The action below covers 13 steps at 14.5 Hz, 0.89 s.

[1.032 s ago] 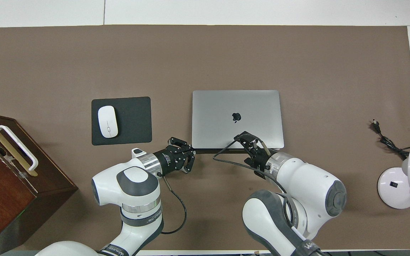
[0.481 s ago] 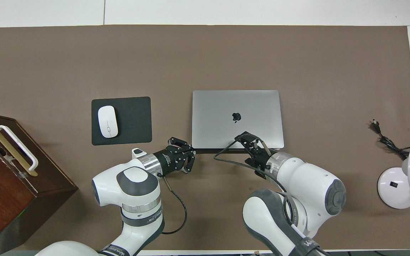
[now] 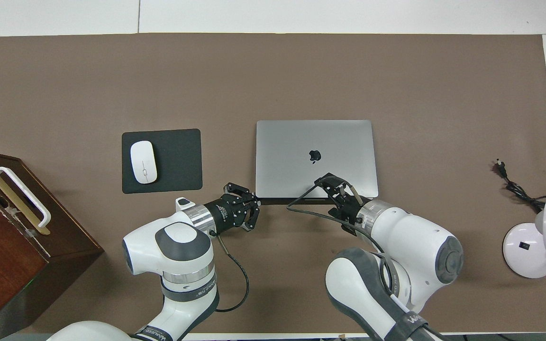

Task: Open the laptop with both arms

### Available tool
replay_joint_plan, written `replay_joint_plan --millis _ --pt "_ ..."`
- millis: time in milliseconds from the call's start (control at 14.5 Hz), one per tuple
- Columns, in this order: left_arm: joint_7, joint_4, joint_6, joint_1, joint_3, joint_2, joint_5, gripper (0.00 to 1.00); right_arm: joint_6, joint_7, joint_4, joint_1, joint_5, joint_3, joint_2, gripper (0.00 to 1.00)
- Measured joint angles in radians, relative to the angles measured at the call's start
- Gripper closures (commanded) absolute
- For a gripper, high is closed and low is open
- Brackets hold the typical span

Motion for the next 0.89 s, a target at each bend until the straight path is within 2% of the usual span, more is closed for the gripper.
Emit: replay_joint_plan --millis 894 --pt "0.005 0.0 0.0 0.0 0.0 0.0 0.0 1.0 0.02 -0.076 0.027 -0.022 0.0 -0.002 0.044 0.0"
